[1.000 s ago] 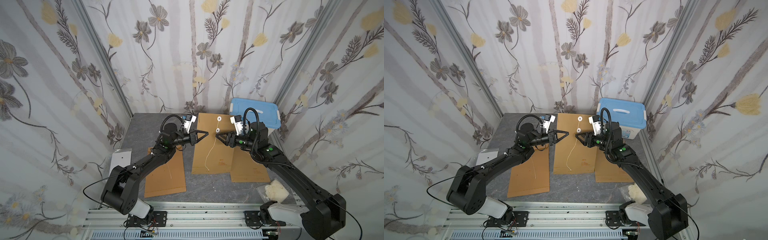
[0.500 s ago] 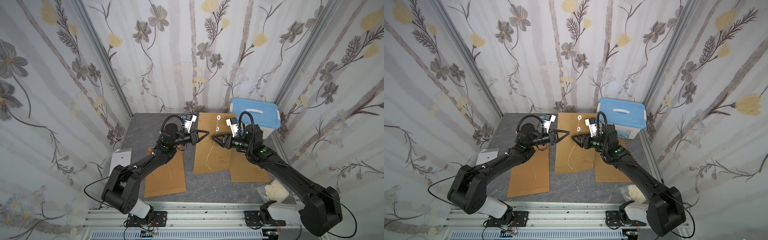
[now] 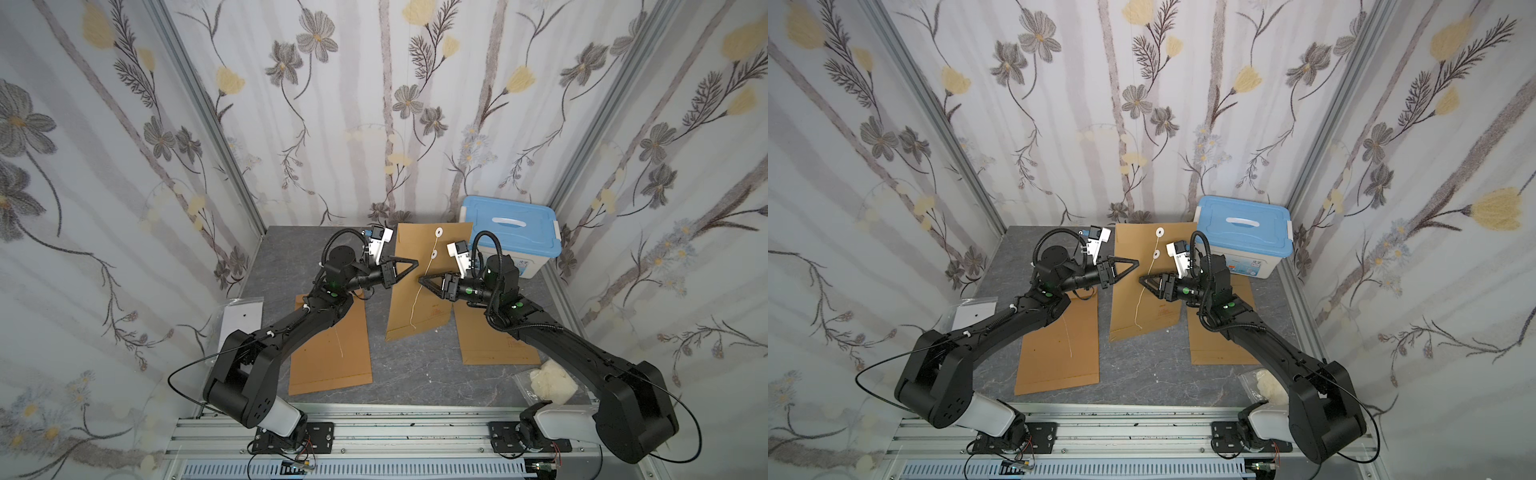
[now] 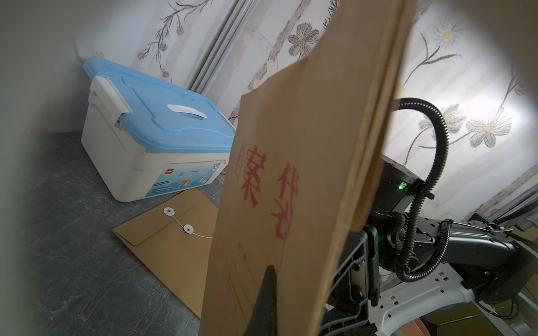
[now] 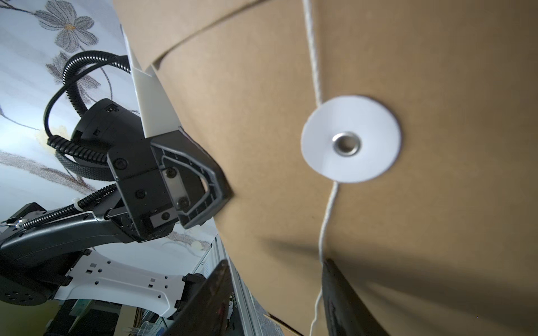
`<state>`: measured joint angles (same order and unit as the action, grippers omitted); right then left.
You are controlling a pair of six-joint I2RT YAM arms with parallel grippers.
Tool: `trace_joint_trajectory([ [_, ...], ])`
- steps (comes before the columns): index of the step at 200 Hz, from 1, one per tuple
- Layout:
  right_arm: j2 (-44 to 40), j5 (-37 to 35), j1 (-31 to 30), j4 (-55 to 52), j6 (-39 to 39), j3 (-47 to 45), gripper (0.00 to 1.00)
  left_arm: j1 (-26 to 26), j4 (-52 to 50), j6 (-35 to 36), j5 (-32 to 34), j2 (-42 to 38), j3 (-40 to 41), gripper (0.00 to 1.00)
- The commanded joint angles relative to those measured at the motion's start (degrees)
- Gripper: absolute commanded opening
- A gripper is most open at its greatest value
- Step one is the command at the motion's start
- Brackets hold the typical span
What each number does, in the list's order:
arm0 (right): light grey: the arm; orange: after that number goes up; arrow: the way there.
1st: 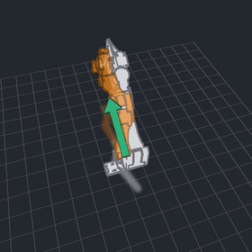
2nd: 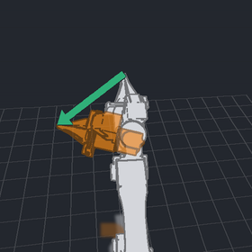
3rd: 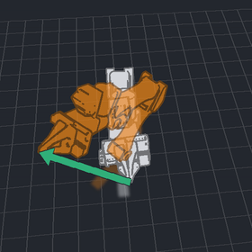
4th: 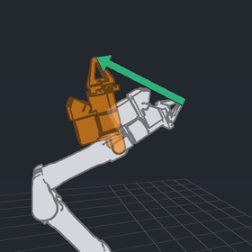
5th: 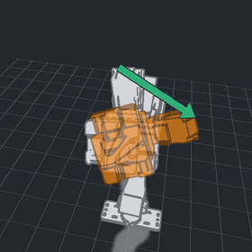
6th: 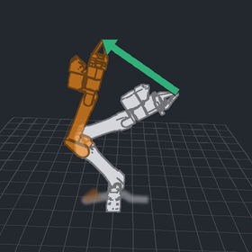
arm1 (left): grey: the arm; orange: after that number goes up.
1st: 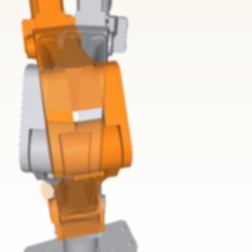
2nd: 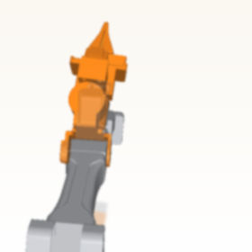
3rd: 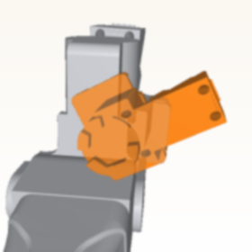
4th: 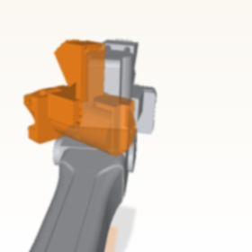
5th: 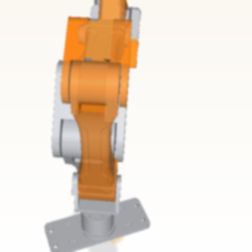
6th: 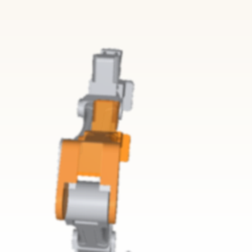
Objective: Close the mouth of the file bag
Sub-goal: Close the file bag.
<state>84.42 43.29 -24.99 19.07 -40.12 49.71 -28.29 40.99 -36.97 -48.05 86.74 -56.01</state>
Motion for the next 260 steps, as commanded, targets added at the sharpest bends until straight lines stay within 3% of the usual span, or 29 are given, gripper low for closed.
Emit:
trace_joint_trajectory([
  [1, 1.07, 2.20, 0.29, 6.28, -0.27, 0.01, 0.52, -0.01, 3.72, -1.13, -0.72, -0.41, -0.77, 0.00],
  [66, 1.97, 1.96, 2.01, 8.77, -0.24, 1.86, 0.51, 0.21, 3.89, -2.29, -0.47, -0.54, -0.59, 0.00],
  [180, 5.99, 10.36, 1.09, 13.35, -2.30, 5.85, 0.51, 1.49, 9.69, -7.63, -1.54, 2.70, -0.85, 0.00],
  [260, 6.78, 12.12, 0.67, 14.63, -3.64, 4.42, 0.50, 2.84, 9.90, -8.51, -1.51, 2.32, -1.05, 0.00],
])
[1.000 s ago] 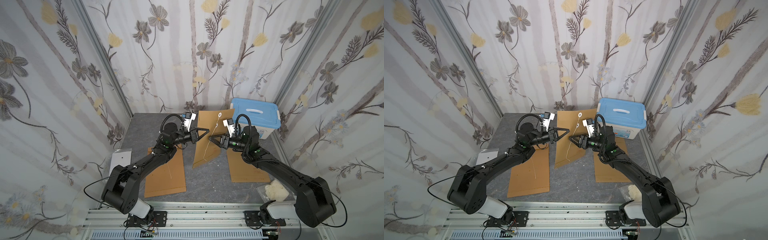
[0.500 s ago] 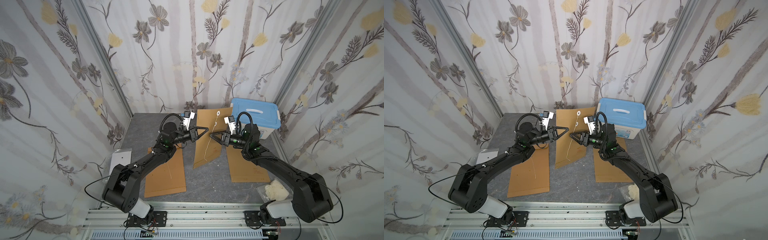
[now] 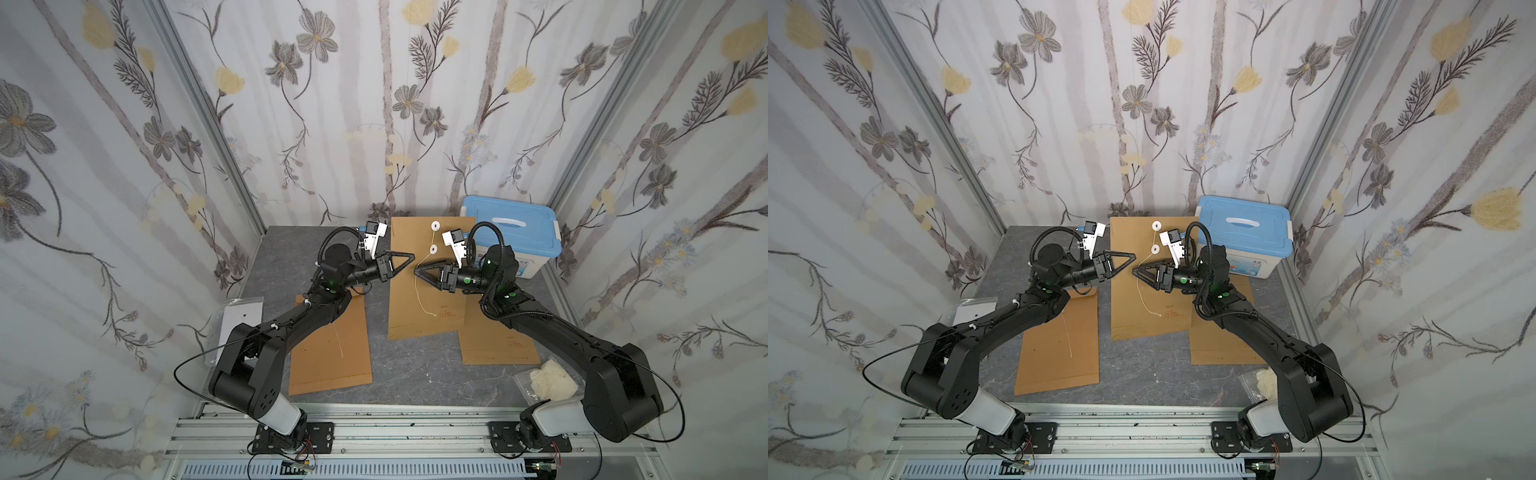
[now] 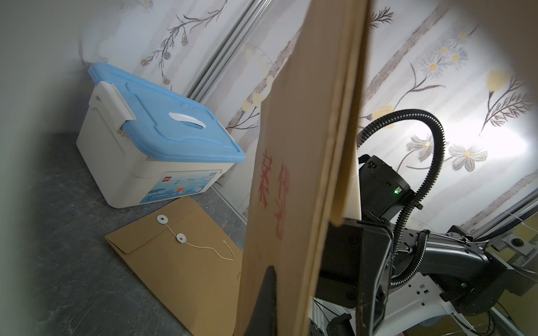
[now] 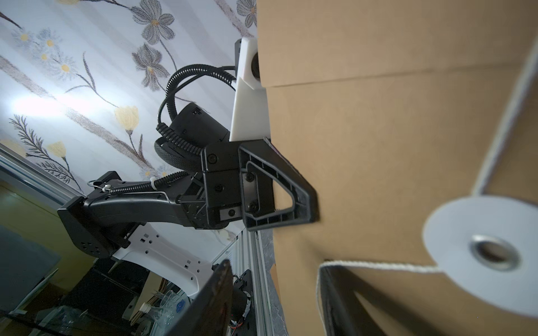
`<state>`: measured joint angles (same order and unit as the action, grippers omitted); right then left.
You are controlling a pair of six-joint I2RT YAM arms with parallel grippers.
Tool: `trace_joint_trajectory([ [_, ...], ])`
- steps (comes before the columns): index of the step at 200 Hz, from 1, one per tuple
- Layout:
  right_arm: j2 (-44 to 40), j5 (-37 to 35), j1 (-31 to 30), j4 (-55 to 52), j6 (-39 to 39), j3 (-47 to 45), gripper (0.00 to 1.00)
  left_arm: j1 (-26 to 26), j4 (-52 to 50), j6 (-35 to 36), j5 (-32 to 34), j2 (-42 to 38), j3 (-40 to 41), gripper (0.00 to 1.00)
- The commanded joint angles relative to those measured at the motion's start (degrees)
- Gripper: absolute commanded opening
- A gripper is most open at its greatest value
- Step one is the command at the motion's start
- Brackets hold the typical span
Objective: Close the mouth of the file bag
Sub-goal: Close the file bag.
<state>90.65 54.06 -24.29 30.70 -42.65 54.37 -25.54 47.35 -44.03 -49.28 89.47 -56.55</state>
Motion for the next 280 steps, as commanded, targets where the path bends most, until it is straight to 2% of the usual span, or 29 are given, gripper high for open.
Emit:
trace_joint_trajectory([
  [1, 0.56, 1.41, -0.04, 3.16, -1.24, -0.23, 0.50, 0.11, 3.58, -1.52, -0.29, -0.42, -0.49, 0.00],
  [28, 4.39, 3.19, -0.56, 8.95, -4.89, 0.66, 0.50, 0.22, 5.65, -3.25, -0.80, 0.26, -0.47, 0.00],
  [72, 6.90, 4.31, -3.60, 7.02, -4.39, 4.08, 0.49, 0.57, 5.88, -3.63, -0.47, 0.51, -0.57, 0.00],
  [109, 7.18, 3.30, -3.74, 5.40, -2.96, 3.77, 0.46, 1.19, 5.78, -3.61, -0.36, 0.30, -0.27, 0.00],
  [186, 5.77, -1.84, -3.79, 2.27, -1.23, 2.74, 0.26, 1.99, 6.98, -4.48, 0.59, 0.35, 0.76, 0.00],
  [208, 4.92, -3.88, -4.11, -0.54, 0.14, 2.67, 0.17, 2.07, 7.39, -4.75, 0.91, 0.53, 0.90, 0.00],
  [237, 2.54, -7.46, -5.38, -7.62, 5.10, 2.85, 0.12, 2.16, 7.40, -4.86, 1.45, 0.42, 1.11, 0.00],
  [280, 1.28, -8.86, -5.76, -8.51, 5.78, 1.42, 0.05, 2.34, 7.48, -5.10, 2.47, 0.27, 1.39, 0.00],
])
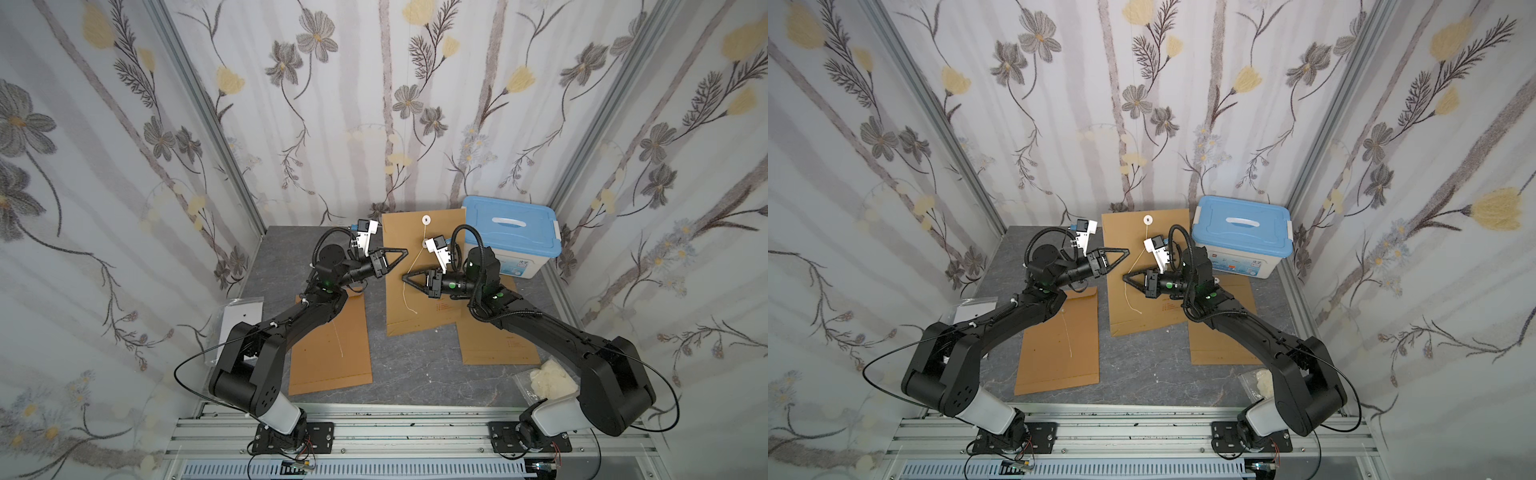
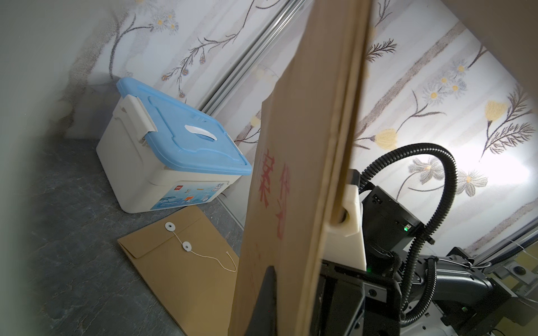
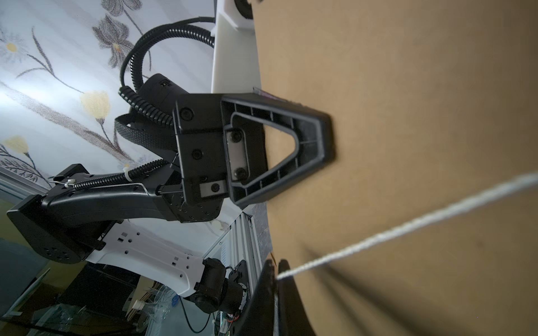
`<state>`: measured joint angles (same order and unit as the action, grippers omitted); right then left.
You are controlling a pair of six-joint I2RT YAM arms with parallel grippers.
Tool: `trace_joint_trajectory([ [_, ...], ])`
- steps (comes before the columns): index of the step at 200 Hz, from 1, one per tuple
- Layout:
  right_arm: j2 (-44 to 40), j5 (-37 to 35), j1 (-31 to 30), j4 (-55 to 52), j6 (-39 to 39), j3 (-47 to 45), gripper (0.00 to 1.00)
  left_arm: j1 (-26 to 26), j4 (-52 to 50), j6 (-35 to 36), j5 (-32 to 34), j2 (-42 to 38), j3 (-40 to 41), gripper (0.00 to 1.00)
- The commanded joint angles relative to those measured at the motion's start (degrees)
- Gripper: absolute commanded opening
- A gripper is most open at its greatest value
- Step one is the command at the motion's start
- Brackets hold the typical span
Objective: Close the mouth of the file bag
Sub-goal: Close the file bag.
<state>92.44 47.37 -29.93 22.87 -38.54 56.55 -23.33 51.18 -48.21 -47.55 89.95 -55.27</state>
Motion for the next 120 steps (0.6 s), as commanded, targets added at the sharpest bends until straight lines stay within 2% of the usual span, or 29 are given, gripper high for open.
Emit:
trace_joint_trajectory([
  [1, -0.51, -2.18, -0.13, -0.70, 1.65, -0.80, 0.05, 0.13, 3.66, -0.92, 0.73, -0.21, 0.08, 0.00],
  [56, -0.50, -3.88, -0.30, 0.73, 0.07, -2.59, 0.00, 0.39, 3.93, -1.50, 2.00, -0.54, 0.57, 0.00],
  [120, -2.08, -7.31, -1.76, 1.37, -2.17, -4.99, 0.00, 0.31, 4.79, -2.59, 2.34, 0.38, 0.25, 0.00],
])
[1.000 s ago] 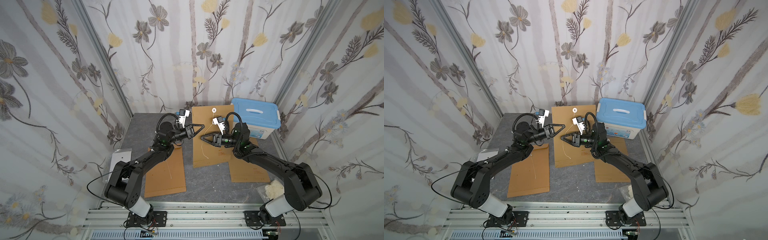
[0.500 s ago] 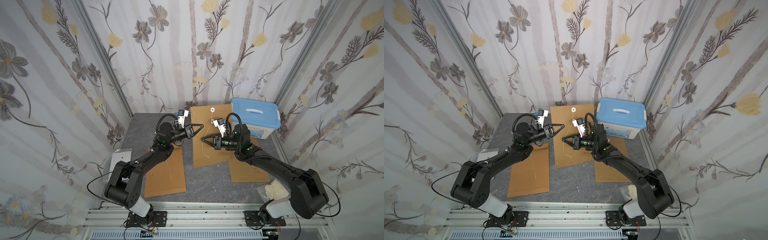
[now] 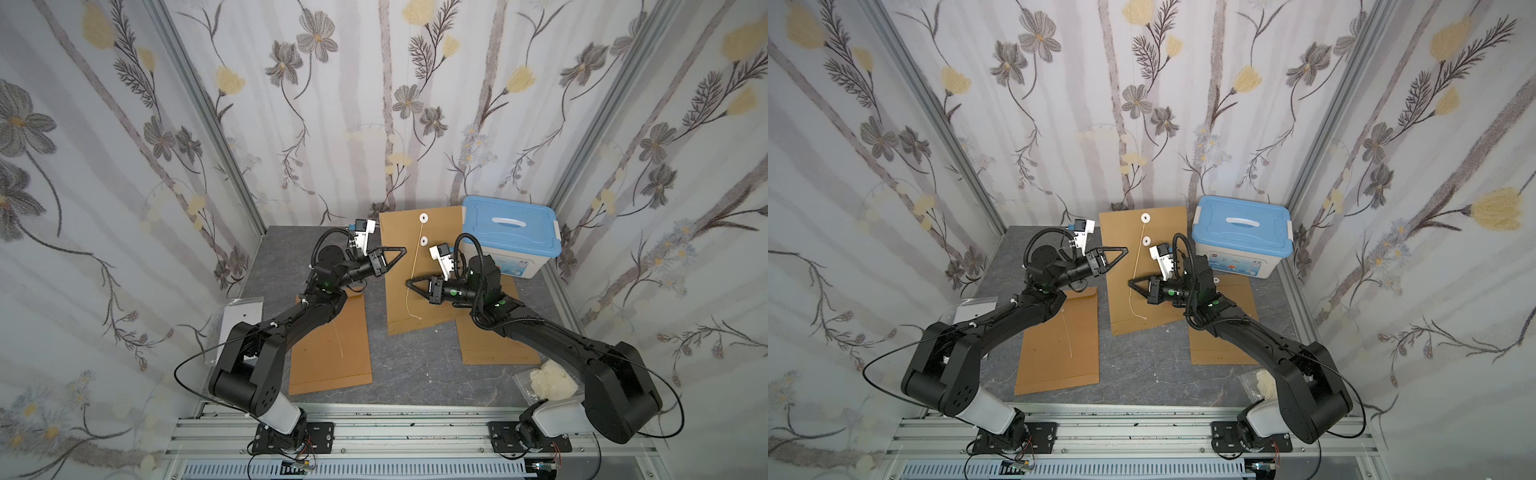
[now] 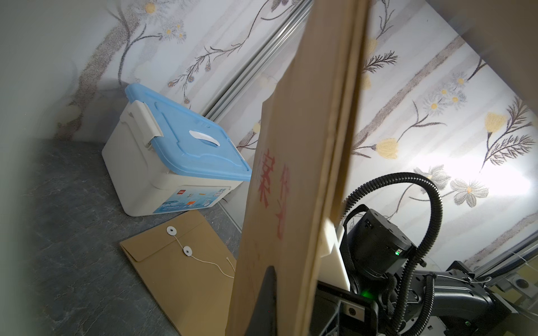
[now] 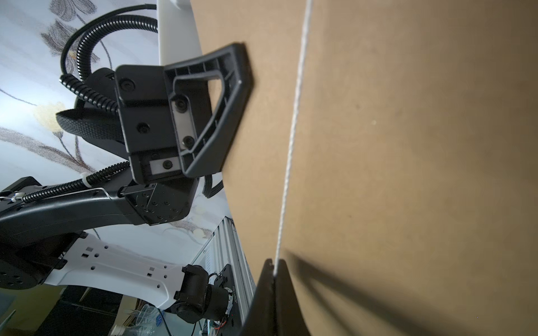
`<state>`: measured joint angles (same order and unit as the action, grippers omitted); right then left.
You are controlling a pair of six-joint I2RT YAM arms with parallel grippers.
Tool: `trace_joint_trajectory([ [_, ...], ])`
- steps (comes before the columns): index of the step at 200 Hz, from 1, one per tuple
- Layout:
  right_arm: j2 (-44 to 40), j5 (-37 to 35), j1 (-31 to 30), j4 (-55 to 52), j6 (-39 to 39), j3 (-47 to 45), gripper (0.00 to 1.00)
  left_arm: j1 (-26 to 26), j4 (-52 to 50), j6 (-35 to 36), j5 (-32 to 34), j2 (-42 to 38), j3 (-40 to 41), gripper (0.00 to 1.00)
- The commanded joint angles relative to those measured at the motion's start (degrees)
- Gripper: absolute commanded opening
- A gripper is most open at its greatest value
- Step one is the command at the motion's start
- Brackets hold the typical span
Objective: Close the mouth of the file bag
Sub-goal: Close the file bag.
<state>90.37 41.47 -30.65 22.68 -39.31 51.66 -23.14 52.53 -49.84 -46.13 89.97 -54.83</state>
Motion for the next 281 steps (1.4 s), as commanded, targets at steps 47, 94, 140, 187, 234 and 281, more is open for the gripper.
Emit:
trace_joint_trajectory([
  [47, 0.82, -2.41, -1.92, 1.59, -1.74, 0.34, 0.00, 0.19, 6.38, -4.30, -0.08, 1.54, -0.72, 0.00],
  [94, 0.86, -3.26, 1.15, -0.77, -2.85, -1.21, 0.00, 0.81, 10.02, -7.77, -1.68, 2.50, -0.56, 0.00],
  [140, -0.91, -3.97, 3.06, -11.65, 1.81, 0.85, 0.00, 0.89, 11.89, -9.65, -3.93, 3.70, -1.05, 0.00],
  [187, -1.86, -3.00, 2.47, -15.26, 3.40, 1.41, 0.00, 0.88, 11.67, -8.22, -3.83, 4.24, -1.33, 0.00],
  [234, -0.97, -5.44, -2.44, -12.28, 2.64, 4.05, 0.00, 0.82, 11.44, -8.76, -2.43, 5.12, -1.65, 0.00],
  [281, 0.85, -4.02, -1.20, -5.94, -2.26, 2.83, 0.00, 0.72, 16.98, -11.95, -3.61, 6.31, -1.60, 0.00],
])
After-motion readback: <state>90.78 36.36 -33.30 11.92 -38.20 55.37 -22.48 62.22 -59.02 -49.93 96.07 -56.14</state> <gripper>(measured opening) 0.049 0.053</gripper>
